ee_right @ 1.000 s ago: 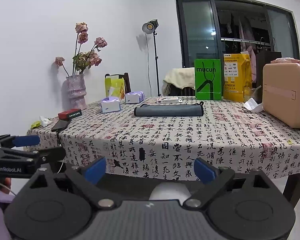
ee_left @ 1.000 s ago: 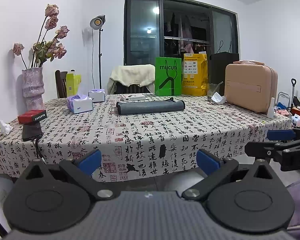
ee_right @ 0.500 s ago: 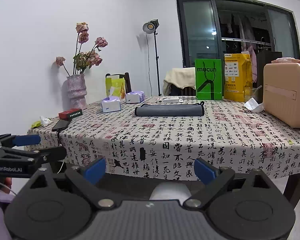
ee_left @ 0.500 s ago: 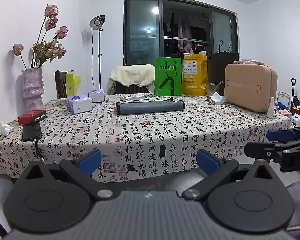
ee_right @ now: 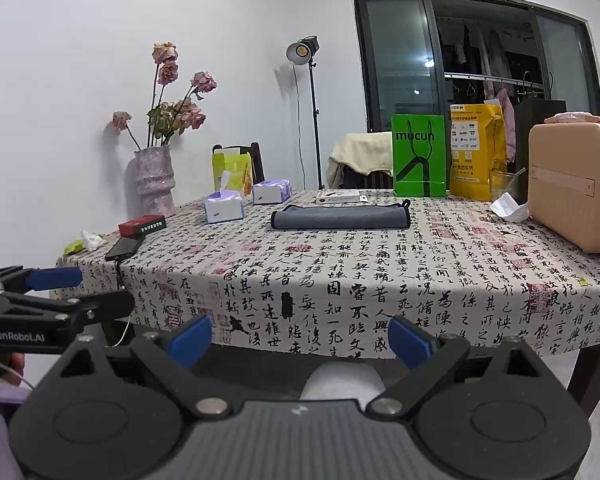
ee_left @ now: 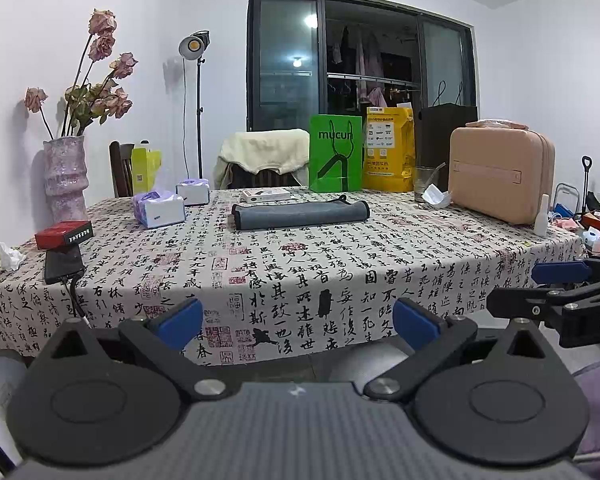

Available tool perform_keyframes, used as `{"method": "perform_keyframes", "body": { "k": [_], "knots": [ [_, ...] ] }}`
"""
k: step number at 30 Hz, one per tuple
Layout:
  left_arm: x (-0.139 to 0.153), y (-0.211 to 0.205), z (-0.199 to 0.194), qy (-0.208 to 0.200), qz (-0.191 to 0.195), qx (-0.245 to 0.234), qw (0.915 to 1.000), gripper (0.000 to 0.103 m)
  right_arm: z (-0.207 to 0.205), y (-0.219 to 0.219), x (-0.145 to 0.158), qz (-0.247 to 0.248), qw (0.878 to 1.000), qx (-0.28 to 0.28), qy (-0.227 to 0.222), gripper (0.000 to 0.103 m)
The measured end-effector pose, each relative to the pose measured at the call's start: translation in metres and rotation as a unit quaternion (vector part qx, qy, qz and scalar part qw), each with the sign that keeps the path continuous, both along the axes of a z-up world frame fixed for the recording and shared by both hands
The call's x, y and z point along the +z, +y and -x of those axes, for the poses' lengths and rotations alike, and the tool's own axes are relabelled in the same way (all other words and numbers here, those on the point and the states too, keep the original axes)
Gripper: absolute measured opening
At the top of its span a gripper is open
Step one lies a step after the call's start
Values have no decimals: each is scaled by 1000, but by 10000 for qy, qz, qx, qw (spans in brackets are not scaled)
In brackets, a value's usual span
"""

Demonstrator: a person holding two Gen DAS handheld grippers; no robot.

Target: Fold towel

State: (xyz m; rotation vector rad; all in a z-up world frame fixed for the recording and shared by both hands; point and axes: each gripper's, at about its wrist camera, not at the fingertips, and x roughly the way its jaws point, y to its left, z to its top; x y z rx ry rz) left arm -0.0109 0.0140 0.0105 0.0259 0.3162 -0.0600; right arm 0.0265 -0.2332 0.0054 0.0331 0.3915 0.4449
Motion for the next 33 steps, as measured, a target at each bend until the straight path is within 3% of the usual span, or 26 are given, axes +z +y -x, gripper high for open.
{"method": "perform_keyframes", "body": {
  "k": [33],
  "knots": [
    [3,2,-2,-26,-18,-6,10000,103,0,1,0,8,10000,4,-13,96]
  ]
}}
